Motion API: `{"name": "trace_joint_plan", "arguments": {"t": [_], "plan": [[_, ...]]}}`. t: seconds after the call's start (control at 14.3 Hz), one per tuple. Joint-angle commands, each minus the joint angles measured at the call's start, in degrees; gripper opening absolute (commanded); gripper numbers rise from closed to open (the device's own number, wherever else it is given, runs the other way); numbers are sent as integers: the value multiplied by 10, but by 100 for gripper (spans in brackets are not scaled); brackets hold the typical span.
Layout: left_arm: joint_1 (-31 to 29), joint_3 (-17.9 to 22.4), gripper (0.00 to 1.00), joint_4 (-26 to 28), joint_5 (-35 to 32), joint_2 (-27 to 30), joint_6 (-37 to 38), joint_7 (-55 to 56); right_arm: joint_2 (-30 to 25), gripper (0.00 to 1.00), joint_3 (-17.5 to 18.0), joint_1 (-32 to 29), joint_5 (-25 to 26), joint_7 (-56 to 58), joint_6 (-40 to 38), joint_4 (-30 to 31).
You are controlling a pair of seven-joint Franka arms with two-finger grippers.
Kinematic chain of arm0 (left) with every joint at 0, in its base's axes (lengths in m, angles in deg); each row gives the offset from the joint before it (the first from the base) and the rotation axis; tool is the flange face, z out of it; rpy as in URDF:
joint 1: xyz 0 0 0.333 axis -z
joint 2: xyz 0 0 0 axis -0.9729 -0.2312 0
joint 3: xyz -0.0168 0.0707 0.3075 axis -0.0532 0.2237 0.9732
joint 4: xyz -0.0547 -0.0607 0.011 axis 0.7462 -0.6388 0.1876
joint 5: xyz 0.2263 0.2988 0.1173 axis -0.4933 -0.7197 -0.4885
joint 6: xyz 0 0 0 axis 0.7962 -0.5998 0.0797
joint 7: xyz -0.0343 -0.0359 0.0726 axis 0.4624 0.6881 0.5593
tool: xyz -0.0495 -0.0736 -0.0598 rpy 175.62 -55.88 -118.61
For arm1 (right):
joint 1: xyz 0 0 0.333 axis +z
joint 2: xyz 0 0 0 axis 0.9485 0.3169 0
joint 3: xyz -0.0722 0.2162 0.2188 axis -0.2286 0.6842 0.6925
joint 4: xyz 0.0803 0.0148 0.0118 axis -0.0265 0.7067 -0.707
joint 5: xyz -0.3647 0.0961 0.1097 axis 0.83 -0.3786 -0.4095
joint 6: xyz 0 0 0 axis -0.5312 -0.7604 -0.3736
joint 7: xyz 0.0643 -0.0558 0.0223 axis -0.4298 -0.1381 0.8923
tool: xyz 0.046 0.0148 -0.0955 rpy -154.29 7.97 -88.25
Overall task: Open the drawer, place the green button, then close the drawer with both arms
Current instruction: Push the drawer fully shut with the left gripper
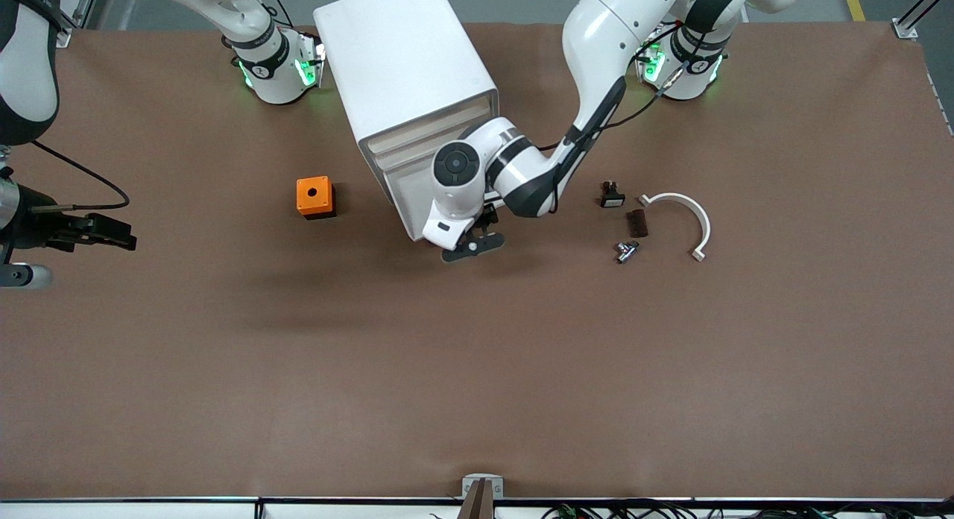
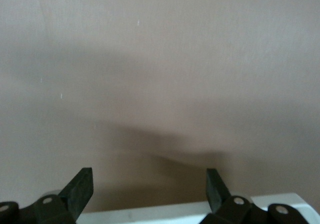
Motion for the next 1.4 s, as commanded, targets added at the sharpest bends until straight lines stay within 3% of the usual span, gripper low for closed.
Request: {"name": "trace_joint_plan", "arguments": {"t": [0.0,0.35,0.56,0.7,0.98,1.19,1.33], "plan": [[2,-22,99,63,-12,44,-2,22,-8,100,11,-12,11,1,-3,3],[2,-66,99,84,4,42,-1,85,-8,100,10,-21,9,7,-4,-23],[2,-69,99,86,49,39,-2,85,-30,100,11,-21,1,1,-47,-21],[2,-69,99,86,90,38,-2,84,-56,100,13,-19,9,1,-66,-6],[-5,-68,99,86,173,30,-5,75,-139,100,14,-17,10,1,-67,82],[-8,-68,99,86,228,24,-6,74,-153,100,16,-16,9,1,-85,88],[-11,-66,99,86,229,25,-6,73,-162,100,17,-13,8,1,-83,88]]}}
